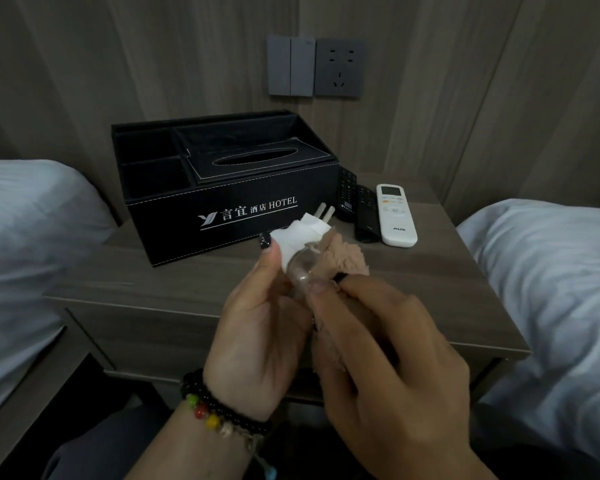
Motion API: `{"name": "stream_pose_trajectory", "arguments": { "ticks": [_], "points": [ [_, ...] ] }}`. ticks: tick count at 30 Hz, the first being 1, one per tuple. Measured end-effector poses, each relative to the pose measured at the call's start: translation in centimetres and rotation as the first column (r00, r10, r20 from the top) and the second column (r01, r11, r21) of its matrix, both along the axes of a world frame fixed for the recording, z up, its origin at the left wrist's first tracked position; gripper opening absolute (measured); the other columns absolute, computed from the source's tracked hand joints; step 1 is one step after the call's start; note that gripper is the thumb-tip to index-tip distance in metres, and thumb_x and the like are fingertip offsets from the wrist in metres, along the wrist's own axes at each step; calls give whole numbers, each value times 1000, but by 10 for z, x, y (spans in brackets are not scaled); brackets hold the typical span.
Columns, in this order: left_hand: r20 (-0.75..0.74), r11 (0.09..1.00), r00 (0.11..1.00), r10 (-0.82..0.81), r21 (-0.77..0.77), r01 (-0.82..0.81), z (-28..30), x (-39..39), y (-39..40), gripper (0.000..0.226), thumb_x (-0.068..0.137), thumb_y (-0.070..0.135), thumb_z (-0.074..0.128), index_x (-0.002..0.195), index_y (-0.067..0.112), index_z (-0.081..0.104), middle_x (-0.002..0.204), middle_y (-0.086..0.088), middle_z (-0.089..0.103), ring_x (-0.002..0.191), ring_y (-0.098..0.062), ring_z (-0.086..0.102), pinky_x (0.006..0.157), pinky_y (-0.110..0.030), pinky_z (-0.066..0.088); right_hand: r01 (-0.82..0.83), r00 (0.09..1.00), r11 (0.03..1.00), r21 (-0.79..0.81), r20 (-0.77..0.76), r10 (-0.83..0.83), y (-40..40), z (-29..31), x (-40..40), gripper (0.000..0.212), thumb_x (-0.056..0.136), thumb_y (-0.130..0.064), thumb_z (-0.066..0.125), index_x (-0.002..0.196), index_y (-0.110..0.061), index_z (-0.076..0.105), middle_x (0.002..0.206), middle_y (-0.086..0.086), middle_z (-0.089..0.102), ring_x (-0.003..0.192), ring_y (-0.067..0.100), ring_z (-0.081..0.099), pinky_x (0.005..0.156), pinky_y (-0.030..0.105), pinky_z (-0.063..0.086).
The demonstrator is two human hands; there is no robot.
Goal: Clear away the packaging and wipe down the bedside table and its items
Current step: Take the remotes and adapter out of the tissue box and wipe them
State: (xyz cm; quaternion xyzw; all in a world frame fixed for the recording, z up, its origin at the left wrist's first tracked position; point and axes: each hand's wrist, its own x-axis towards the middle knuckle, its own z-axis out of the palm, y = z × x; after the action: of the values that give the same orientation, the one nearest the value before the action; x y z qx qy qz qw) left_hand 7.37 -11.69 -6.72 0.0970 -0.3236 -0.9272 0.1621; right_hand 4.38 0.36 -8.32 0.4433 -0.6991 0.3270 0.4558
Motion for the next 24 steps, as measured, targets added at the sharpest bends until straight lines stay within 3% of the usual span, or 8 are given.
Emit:
{"name": "stream_pose_trajectory", "arguments": {
  "ticks": [3, 6, 8, 11, 13, 17, 20, 24],
  "points": [
    [-2, 993, 997, 83, 88, -83, 4, -4, -2, 56, 91, 42, 46, 127, 1, 56, 123, -22, 63, 113, -31, 63, 97, -42, 51, 38, 998, 999, 9, 41, -38, 0, -2, -11, 22, 90, -11, 60, 107, -11, 75, 103, 13, 70, 78, 26, 68, 56, 36, 54],
    [-24, 976, 986, 168, 148, -163, 7, -9, -6, 55, 90, 40, 49, 127, 0, 54, 124, -24, 61, 111, -32, 64, 91, -42, 54, 42, 995, 999, 1, 86, -42, -1, -4, -14, 22, 92, -12, 58, 108, -9, 74, 104, 13, 70, 81, 25, 68, 58, 36, 55],
    [-5, 990, 994, 106, 98, -105, 2, -10, -3, 58, 90, 43, 48, 130, 2, 54, 123, -22, 62, 111, -30, 63, 93, -42, 53, 13, 999, 1000, -28, 47, -12, -5, -1, -7, 21, 91, -11, 61, 107, -8, 74, 102, 13, 70, 77, 26, 68, 57, 37, 54],
    [-25, 997, 999, -39, 62, 41, -2, -9, 4, 67, 90, 49, 49, 140, 4, 45, 112, -16, 62, 97, -25, 65, 81, -36, 57, -14, 1000, 999, -46, -13, 13, -8, 4, 0, 20, 88, -8, 65, 106, -7, 74, 100, 14, 71, 72, 27, 67, 55, 36, 53],
    [-29, 998, 999, -20, 53, 21, -1, -11, 5, 65, 89, 48, 47, 137, 4, 49, 115, -19, 63, 101, -27, 65, 84, -38, 57, 3, 1000, 1000, -31, 9, -3, -6, 2, -5, 20, 89, -9, 64, 107, -9, 74, 101, 14, 70, 75, 27, 67, 56, 37, 53],
    [-86, 984, 980, 178, 45, -175, 3, -15, 1, 56, 86, 37, 50, 129, 1, 53, 125, -21, 62, 113, -31, 62, 93, -40, 54, 26, 992, 1000, -15, 126, -23, 4, -1, -19, 24, 93, -12, 57, 111, -8, 72, 105, 13, 68, 84, 23, 67, 58, 35, 54],
    [-50, 991, 992, 114, -62, -117, -4, -16, 2, 69, 82, 45, 61, 136, 4, 47, 131, -20, 57, 121, -33, 57, 99, -43, 49, -16, 995, 998, -57, 95, 22, 2, 3, -11, 22, 92, -12, 59, 110, -8, 73, 104, 14, 68, 82, 24, 68, 57, 36, 54],
    [-82, 997, 997, 12, -76, -18, -6, -16, 3, 78, 72, 48, 77, 131, 5, 50, 112, -11, 62, 102, -23, 63, 91, -39, 50, -65, 993, 996, -61, 90, 71, 1, 2, -10, 23, 93, -12, 59, 111, -8, 72, 104, 15, 68, 83, 25, 68, 60, 37, 54]
  ]
}}
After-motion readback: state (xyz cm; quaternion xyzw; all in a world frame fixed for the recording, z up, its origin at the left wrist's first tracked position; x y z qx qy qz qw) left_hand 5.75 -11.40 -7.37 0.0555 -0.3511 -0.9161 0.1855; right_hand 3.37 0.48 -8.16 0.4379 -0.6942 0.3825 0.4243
